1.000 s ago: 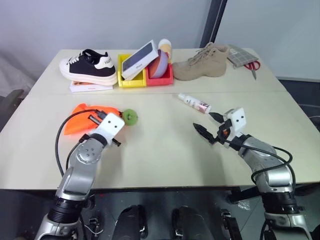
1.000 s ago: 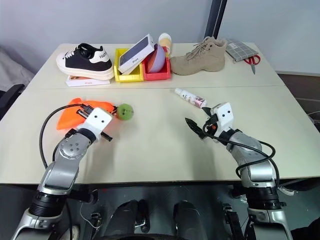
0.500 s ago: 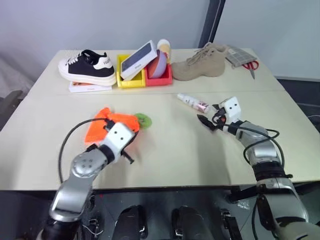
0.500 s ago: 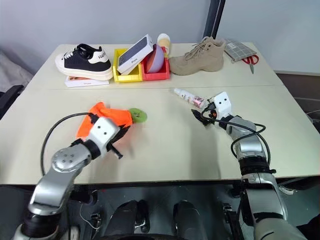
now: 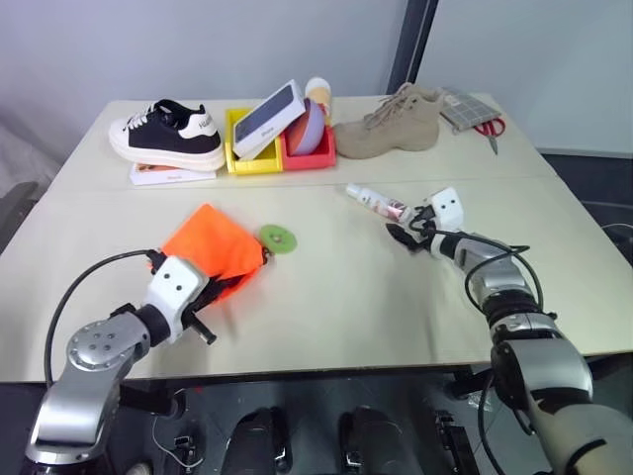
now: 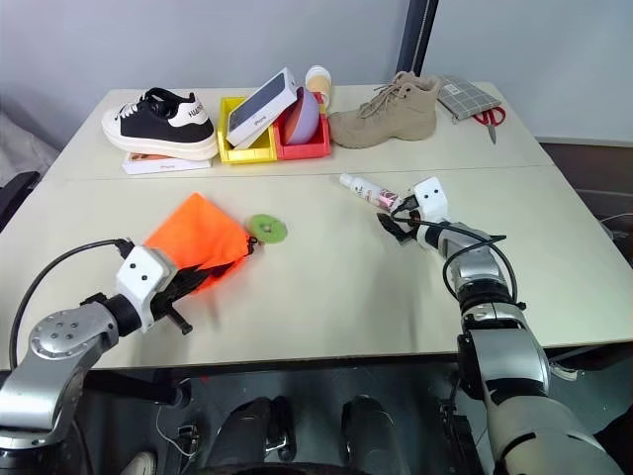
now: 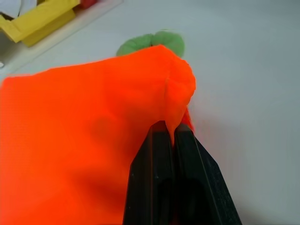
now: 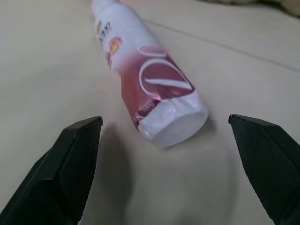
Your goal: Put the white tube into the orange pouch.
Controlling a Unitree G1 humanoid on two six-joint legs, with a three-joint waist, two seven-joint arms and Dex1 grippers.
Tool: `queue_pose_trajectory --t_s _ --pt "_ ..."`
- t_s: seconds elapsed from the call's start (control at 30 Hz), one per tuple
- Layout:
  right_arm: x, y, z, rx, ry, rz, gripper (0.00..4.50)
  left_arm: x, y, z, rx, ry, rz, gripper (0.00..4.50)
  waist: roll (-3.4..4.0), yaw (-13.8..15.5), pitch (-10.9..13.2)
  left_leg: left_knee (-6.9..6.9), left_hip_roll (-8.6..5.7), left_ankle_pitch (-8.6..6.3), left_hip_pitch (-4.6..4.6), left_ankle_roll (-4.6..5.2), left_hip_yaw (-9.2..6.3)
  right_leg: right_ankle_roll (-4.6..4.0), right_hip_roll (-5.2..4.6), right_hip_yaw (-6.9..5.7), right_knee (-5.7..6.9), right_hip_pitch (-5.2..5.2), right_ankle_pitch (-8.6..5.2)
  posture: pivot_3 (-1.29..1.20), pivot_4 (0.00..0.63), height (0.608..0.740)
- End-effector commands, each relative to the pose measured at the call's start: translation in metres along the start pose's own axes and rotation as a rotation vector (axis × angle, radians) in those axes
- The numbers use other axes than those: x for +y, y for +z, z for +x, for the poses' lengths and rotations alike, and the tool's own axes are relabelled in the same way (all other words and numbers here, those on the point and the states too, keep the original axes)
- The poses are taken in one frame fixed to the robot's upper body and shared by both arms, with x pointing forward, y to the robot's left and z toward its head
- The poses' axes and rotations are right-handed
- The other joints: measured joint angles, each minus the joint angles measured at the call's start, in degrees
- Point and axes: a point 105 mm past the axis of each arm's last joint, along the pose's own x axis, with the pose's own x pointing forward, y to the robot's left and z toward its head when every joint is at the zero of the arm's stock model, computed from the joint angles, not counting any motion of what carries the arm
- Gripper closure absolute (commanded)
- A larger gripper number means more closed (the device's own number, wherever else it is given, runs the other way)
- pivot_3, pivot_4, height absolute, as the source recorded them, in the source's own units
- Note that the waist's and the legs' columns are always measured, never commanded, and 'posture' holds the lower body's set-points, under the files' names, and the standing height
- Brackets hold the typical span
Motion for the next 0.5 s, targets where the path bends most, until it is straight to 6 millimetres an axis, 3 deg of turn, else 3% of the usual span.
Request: queue_pose_trajectory --t_s 0.03,0.2,0.3,0.43,0.5 --pt "-0.005 0.021 0.004 -0.067 -0.019 -0.018 0.00 0.000 0.009 0.003 -0.045 0.013 0.014 4.45 0.00 0.02 0.00 0.00 0.00 0.00 0.00 0.00 0.00 0.00 0.00 0.00 0.00 0.00 0.00 0.00 0.150 0.740" --pt "-0.003 0.022 0.005 -0.085 -0.014 -0.006 0.00 -0.003 0.011 0.007 -0.058 0.006 0.007 4.45 0.00 0.02 0.00 0.00 0.00 0.00 0.00 0.00 0.01 0.00 0.00 0.00 0.00 0.00 0.00 0.00 0.150 0.740" --pt "0.001 0.024 0.007 -0.101 0.009 0.010 0.86 -0.003 0.011 0.009 -0.062 0.005 0.008 4.50 0.00 0.01 0.00 0.00 0.00 0.00 0.00 -0.01 0.01 0.00 0.00 0.00 0.00 0.00 0.00 0.00 0.150 0.740" --pt "0.004 0.025 0.007 -0.112 0.019 0.007 2.88 -0.003 0.011 0.011 -0.065 0.002 0.011 4.50 0.01 -0.02 0.00 -0.01 0.00 0.00 0.00 -0.01 0.01 0.00 0.00 0.00 0.00 0.00 0.00 0.00 0.150 0.740" --pt "0.006 0.025 0.007 -0.118 0.026 0.000 2.88 -0.003 0.011 0.012 -0.066 -0.001 0.012 4.50 0.02 -0.02 0.01 -0.01 0.00 0.00 0.00 -0.01 0.01 0.00 0.00 0.00 0.00 0.00 0.00 0.00 0.150 0.740"
